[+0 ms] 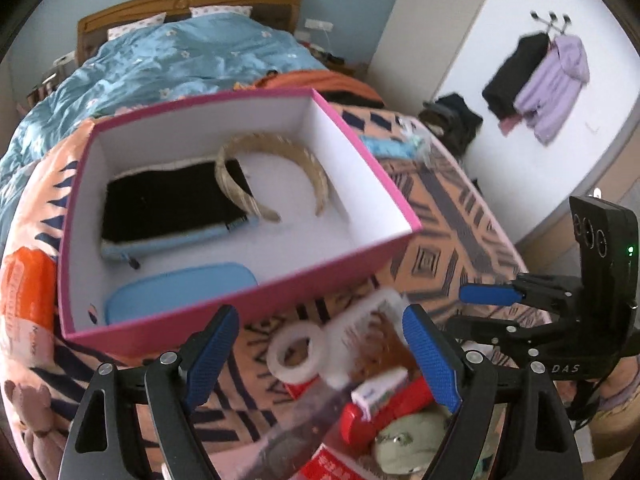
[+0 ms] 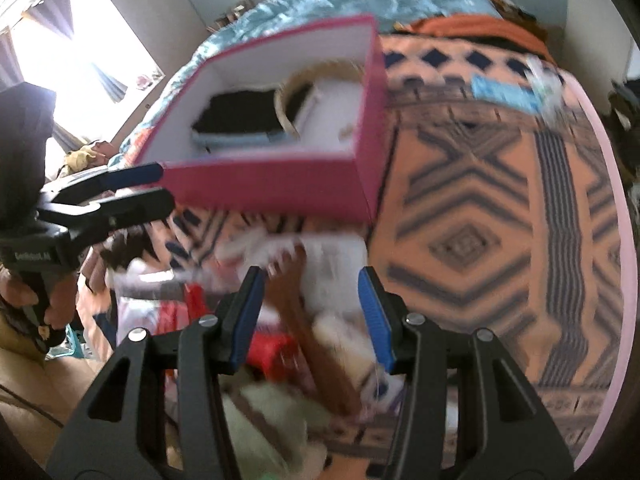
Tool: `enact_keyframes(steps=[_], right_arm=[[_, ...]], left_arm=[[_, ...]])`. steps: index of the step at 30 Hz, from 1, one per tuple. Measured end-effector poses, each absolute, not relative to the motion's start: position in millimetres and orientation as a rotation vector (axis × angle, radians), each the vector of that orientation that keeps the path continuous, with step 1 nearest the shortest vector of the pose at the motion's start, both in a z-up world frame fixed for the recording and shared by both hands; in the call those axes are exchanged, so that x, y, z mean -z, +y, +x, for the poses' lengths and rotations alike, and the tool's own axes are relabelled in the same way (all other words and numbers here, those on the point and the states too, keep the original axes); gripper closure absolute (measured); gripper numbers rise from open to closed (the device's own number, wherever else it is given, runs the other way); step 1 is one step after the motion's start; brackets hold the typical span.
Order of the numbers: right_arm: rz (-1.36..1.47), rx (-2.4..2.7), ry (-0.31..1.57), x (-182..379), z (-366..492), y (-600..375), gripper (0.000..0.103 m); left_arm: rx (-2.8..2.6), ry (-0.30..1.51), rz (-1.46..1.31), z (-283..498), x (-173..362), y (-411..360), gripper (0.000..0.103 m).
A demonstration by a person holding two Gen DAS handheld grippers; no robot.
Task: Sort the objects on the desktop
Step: 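Move both grippers back to the pile toward the brown wooden comb, then close both grippers on the brown wooden comb in the pile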
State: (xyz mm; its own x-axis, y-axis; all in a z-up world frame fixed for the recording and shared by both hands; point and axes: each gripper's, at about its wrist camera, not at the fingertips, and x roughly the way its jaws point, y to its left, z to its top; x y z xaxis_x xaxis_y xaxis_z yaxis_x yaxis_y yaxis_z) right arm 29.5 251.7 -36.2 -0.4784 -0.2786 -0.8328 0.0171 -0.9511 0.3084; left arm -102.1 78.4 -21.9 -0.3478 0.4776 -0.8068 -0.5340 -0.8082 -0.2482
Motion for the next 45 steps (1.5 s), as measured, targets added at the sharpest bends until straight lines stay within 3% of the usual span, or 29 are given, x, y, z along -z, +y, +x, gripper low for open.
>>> enact_keyframes(steps=[10, 25, 26, 29, 39, 45], right_arm=[[1.652, 2.496, -0.449, 67.7, 72.9, 259.8, 0.052], [1.725, 2.4, -0.588, 99.0, 87.3, 260.9, 0.052], [1.729, 2.404, -0.595, 99.9, 87.5, 260.3, 0.054], [1.715, 2.425, -0.615, 99.4, 87.7, 259.4, 0.071], [1.596, 2.478, -0.62, 80.6, 82.4, 276.1, 0.072], [1.54, 2.467, -0.525, 68.3, 69.9, 288.8, 0.073]], left_arm=[[-2.077, 0.201, -1.315, -82.2, 46.3, 112.5, 0.017], [-1.988, 0.235, -1.423, -94.3, 77.3, 141.7, 0.018], [-1.982, 0.235, -1.43, -95.1, 78.9, 142.3, 0.018], [-1.954, 0.23, -1.447, -97.6, 84.6, 143.2, 0.019], [-1.956, 0.255, -1.446, -94.0, 86.4, 142.7, 0.019], [-1.968, 0.336, -1.405, -83.9, 79.9, 149.8, 0.019]])
